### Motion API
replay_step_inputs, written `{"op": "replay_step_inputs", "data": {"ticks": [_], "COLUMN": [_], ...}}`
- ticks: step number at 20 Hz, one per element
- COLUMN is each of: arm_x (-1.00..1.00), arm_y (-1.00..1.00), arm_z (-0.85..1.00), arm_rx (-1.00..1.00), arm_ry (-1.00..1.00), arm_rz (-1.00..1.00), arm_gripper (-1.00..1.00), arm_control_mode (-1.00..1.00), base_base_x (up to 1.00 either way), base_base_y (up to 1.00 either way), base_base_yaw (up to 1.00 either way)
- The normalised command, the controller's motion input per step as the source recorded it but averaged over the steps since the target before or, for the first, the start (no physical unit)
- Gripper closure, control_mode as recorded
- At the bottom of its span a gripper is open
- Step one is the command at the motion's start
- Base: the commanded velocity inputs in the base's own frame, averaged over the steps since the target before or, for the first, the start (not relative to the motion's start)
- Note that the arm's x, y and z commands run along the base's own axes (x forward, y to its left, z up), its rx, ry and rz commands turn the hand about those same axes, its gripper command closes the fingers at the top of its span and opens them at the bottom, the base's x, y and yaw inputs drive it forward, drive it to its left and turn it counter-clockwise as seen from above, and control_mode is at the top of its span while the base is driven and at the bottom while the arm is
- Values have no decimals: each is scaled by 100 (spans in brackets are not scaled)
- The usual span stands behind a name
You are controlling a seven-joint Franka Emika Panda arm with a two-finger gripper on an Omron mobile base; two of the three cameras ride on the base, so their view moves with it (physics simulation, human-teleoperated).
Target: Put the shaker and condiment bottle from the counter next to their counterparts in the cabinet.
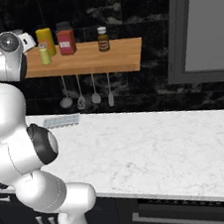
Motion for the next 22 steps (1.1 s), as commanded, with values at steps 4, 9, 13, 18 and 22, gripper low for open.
{"op": "replay_step_inputs", "data": {"ticks": [4,9,13,18,22], "arm_x": [0,-9,-40,-71,-95], "arm_y": [0,-3,-28,-37,-40], "arm_z": [0,7,40,31,4], "arm_rx": [0,1,5,6,5], "arm_ry": [0,0,0,0,0], "arm_rz": [-2,-5,-10,-14,-13], "arm_gripper": [-100,-100,-100,-100,-100], "arm_control_mode": [-100,-100,-100,-100,-100], "base_base_x": [0,0,0,0,0], "base_base_y": [0,0,0,0,0], "base_base_yaw": [0,0,0,0,0]}}
